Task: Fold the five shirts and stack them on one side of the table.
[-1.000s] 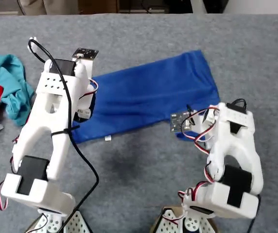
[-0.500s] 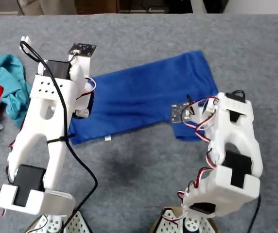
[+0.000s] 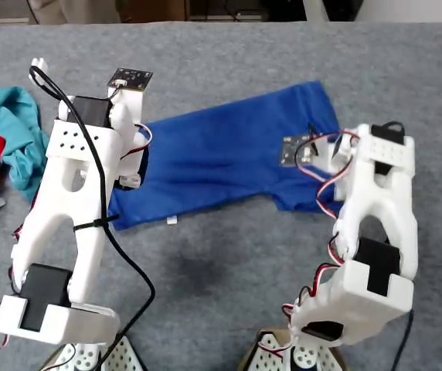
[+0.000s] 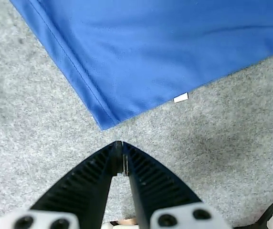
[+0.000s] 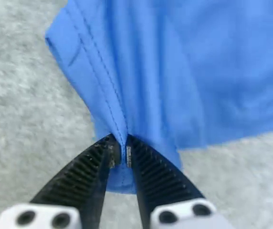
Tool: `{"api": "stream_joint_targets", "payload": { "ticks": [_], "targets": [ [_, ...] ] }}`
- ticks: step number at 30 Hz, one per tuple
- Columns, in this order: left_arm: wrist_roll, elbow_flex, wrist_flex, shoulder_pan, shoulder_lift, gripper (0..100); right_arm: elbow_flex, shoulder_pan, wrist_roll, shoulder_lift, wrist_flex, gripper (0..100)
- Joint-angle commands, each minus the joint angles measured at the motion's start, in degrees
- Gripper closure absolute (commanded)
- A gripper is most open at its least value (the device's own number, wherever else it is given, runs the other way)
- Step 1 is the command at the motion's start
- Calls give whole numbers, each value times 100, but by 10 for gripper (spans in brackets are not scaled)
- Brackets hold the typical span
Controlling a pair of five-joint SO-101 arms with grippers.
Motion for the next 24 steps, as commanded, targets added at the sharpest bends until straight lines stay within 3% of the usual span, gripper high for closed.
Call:
{"api": "stream_joint_targets", "payload": {
  "ticks": [1,12,24],
  "targets": [
    [-35,-9,35,-9,-233,981,-743,-75,-79,-4,264,993],
    [-44,-9,35,-9,-233,981,-1402,-910,-440,31,229,993],
    [-44,290,26,-290,-233,981,-1402,-1086,-440,444,-1081,993]
  ]
}}
